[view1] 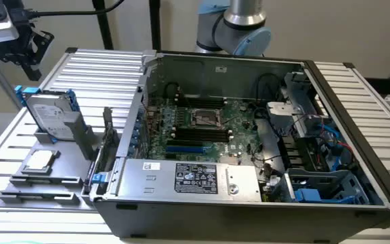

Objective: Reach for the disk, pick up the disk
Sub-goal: 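Pick up the disk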

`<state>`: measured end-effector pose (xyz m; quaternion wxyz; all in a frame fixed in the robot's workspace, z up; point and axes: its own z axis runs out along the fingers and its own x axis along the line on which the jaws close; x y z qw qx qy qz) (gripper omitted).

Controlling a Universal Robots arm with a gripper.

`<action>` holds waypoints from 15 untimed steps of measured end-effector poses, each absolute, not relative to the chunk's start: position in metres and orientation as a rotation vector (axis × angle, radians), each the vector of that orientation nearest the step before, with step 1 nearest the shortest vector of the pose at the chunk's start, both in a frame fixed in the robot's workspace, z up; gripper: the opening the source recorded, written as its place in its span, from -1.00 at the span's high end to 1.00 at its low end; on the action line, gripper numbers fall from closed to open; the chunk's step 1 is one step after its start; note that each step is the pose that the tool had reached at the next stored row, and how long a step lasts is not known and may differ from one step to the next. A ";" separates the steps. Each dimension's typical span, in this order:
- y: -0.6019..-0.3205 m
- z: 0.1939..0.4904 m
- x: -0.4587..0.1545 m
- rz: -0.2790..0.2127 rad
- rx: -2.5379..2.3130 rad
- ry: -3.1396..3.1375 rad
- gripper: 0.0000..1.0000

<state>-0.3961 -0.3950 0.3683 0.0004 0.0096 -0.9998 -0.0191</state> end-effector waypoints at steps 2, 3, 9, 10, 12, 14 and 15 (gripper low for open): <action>-0.395 0.368 -0.396 -0.060 0.030 -3.140 0.79; -0.395 0.368 -0.396 -0.060 0.030 -3.140 0.79; -0.395 0.368 -0.396 -0.060 0.030 -3.140 0.79; -0.395 0.368 -0.396 -0.060 0.030 -3.140 0.79; -0.395 0.368 -0.396 -0.060 0.030 -3.140 0.79; -0.395 0.369 -0.397 -0.060 0.030 -3.140 0.79; -0.395 0.368 -0.399 -0.060 0.030 -3.140 0.79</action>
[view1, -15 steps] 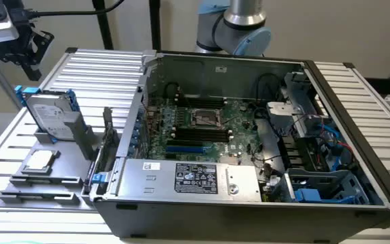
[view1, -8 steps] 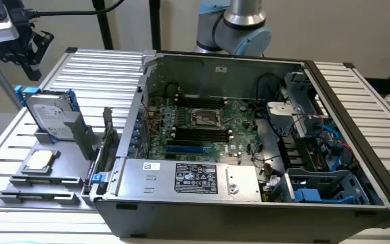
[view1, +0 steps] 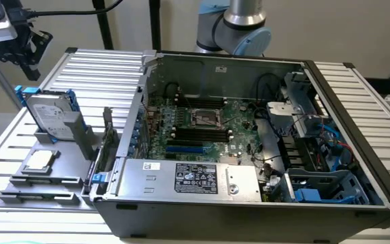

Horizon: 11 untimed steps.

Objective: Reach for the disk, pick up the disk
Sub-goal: 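Pick up the disk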

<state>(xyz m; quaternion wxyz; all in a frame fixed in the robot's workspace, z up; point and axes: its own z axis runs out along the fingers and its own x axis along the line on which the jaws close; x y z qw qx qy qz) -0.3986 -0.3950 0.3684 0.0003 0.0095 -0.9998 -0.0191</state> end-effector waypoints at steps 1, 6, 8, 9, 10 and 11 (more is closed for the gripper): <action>-0.395 0.368 -0.401 -0.060 0.030 -3.141 0.79; -0.392 0.368 -0.422 -0.060 0.030 -3.142 0.79; -0.390 0.368 -0.426 -0.060 0.030 -3.143 0.79; -0.390 0.368 -0.427 -0.060 0.030 -3.143 0.79; -0.390 0.368 -0.427 -0.060 0.030 -3.143 0.79; -0.390 0.368 -0.427 -0.059 0.030 -3.143 0.79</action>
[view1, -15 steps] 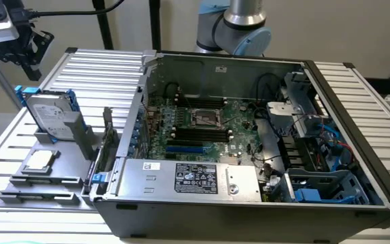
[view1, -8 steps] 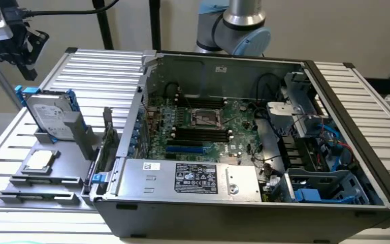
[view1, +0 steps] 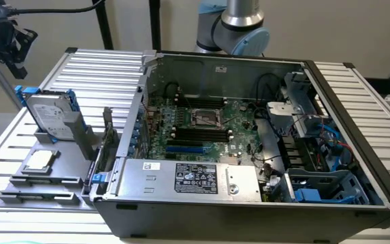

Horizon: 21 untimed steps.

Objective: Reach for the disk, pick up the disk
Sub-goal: 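Pick up the disk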

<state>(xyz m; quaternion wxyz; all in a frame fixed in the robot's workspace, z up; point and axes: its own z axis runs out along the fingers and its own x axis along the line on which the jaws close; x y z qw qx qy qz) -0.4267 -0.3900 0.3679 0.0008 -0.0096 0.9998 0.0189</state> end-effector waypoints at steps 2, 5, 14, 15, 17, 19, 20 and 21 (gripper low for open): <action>-0.390 0.368 -0.427 0.059 -0.030 3.139 0.79; -0.390 0.368 -0.427 0.058 -0.067 3.139 0.79; -0.390 0.368 -0.427 0.058 -0.324 3.126 0.79; -0.390 0.368 -0.427 0.058 -0.352 3.123 0.79; -0.390 0.368 -0.427 0.058 -0.411 3.117 0.79; -0.390 0.368 -0.427 0.058 -0.467 3.110 0.79; -0.390 0.368 -0.427 0.058 -0.495 3.106 0.79; -0.390 0.368 -0.427 0.058 -0.523 3.101 0.79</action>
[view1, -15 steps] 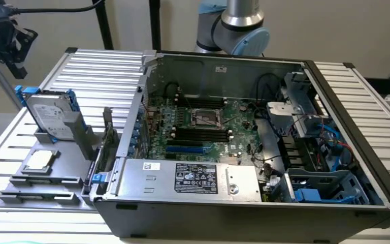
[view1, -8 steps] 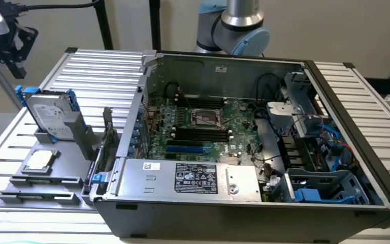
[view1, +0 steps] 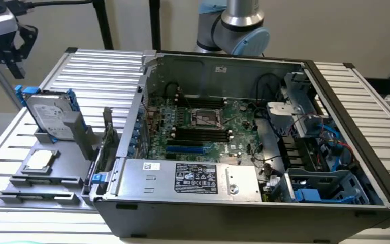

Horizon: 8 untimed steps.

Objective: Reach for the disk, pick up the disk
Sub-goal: 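Pick up the disk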

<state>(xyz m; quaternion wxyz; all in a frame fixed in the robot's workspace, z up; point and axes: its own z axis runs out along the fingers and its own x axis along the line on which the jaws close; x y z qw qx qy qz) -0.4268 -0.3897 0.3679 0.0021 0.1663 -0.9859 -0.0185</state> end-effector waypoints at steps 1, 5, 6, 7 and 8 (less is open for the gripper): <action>-0.390 0.368 -0.427 -0.058 0.550 -3.088 0.79; -0.390 0.368 -0.427 -0.058 0.662 -3.064 0.79; -0.390 0.368 -0.427 -0.057 0.690 -3.058 0.79; -0.390 0.368 -0.427 -0.057 0.717 -3.051 0.79; -0.390 0.368 -0.427 -0.057 0.744 -3.045 0.79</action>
